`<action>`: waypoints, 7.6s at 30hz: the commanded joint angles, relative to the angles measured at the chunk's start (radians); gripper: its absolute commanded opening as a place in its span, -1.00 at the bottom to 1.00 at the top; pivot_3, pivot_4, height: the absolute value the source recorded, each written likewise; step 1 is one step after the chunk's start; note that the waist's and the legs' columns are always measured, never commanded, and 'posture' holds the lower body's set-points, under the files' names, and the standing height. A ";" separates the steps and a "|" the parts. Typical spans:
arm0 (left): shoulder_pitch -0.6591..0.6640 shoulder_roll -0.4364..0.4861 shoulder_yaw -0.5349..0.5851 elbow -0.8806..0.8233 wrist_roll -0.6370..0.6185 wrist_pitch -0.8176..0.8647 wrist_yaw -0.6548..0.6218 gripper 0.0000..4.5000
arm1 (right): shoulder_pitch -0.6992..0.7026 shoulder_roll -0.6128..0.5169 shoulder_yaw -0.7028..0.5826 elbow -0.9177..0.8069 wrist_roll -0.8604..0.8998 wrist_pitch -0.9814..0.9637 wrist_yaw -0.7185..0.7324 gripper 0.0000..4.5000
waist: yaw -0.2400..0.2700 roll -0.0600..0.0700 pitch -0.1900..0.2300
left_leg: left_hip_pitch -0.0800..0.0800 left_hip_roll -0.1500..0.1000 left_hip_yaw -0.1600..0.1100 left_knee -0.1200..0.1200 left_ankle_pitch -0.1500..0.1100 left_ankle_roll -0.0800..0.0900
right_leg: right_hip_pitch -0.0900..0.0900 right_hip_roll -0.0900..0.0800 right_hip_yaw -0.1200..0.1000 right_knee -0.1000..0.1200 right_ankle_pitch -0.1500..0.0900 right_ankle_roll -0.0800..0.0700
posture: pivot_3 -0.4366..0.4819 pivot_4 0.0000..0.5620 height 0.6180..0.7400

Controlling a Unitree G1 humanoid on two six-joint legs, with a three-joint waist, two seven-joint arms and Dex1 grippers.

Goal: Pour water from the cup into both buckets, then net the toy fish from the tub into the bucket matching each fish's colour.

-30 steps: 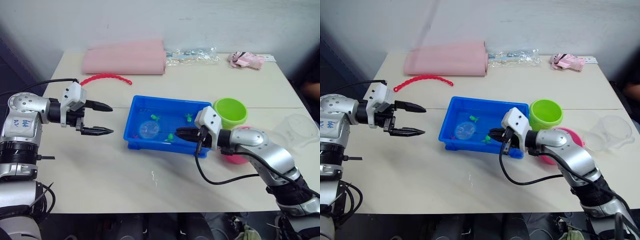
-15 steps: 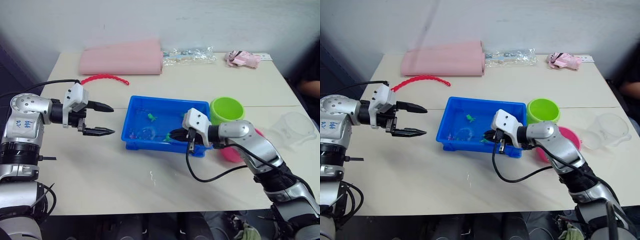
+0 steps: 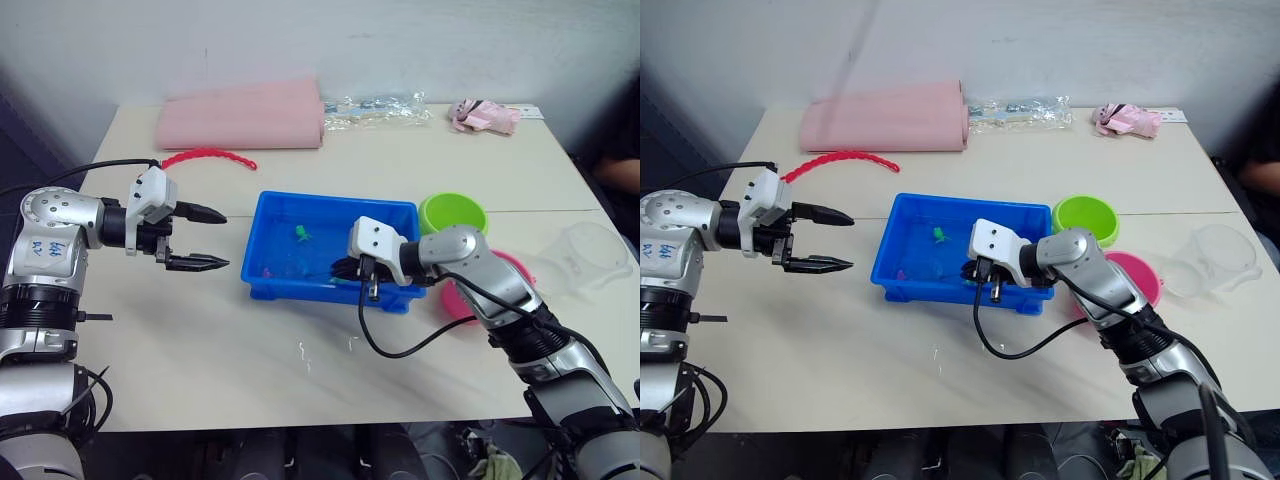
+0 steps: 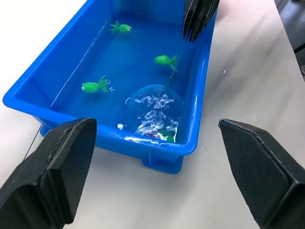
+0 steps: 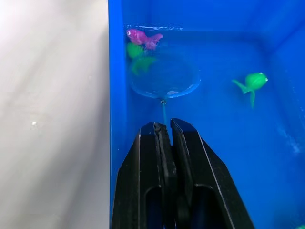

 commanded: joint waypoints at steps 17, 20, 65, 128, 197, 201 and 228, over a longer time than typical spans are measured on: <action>0.006 0.000 0.028 0.001 -0.008 -0.022 0.022 0.98 | -0.048 0.009 0.038 -0.086 -0.070 0.088 0.082 -1.00 | -0.012 0.000 0.000 | 0.000 0.001 0.002 0.000 0.000 0.000 | -0.002 0.000 0.001 0.001 0.000 0.000 | -0.05 -0.47 1.00; 0.006 0.001 0.029 0.005 -0.008 -0.025 0.022 0.98 | -0.038 0.017 0.040 -0.085 -0.075 0.092 0.077 -1.00 | -0.013 0.000 0.000 | 0.000 0.001 0.003 0.000 0.000 0.000 | -0.002 0.000 0.001 0.001 0.000 0.000 | -0.05 -0.47 1.00; 0.046 0.017 0.064 -0.013 -0.017 -0.010 0.041 0.98 | 0.065 0.070 -0.097 -0.073 -0.023 0.018 0.000 -1.00 | -0.013 -0.001 -0.001 | 0.000 0.001 0.004 0.000 0.000 0.000 | -0.002 0.000 0.001 0.002 0.000 0.000 | -0.05 -0.47 1.00; 0.002 0.070 0.029 0.047 0.008 -0.029 -0.058 0.98 | -0.130 0.090 -0.090 0.036 0.068 0.132 0.147 -1.00 | -0.035 -0.001 -0.001 | 0.001 0.002 0.005 0.000 0.000 -0.001 | -0.005 0.000 0.001 0.006 0.000 0.000 | -0.05 -0.47 1.00; 0.183 0.053 0.116 -0.136 -0.042 0.053 0.035 0.98 | -0.169 0.004 -0.125 0.207 -0.146 -0.345 0.145 -1.00 | -0.031 -0.001 -0.001 | 0.001 0.002 0.005 0.001 0.000 -0.001 | -0.005 -0.001 0.002 0.007 0.000 -0.001 | -0.05 -0.47 1.00; 0.173 0.047 0.112 -0.123 -0.038 0.045 0.036 0.98 | -0.172 -0.023 -0.133 0.237 -0.174 -0.363 0.129 -1.00 | -0.028 -0.001 -0.001 | 0.001 0.002 0.005 0.001 0.000 -0.001 | -0.005 -0.001 0.002 0.007 0.000 -0.001 | -0.05 -0.47 1.00; 0.126 0.025 0.089 -0.083 -0.026 0.021 0.037 0.98 | -0.133 -0.082 -0.222 0.278 -0.159 -0.229 0.050 -1.00 | -0.015 -0.001 -0.001 | 0.001 0.002 0.006 0.001 0.000 -0.001 | -0.005 -0.001 0.002 0.007 0.000 -0.001 | -0.05 -0.47 1.00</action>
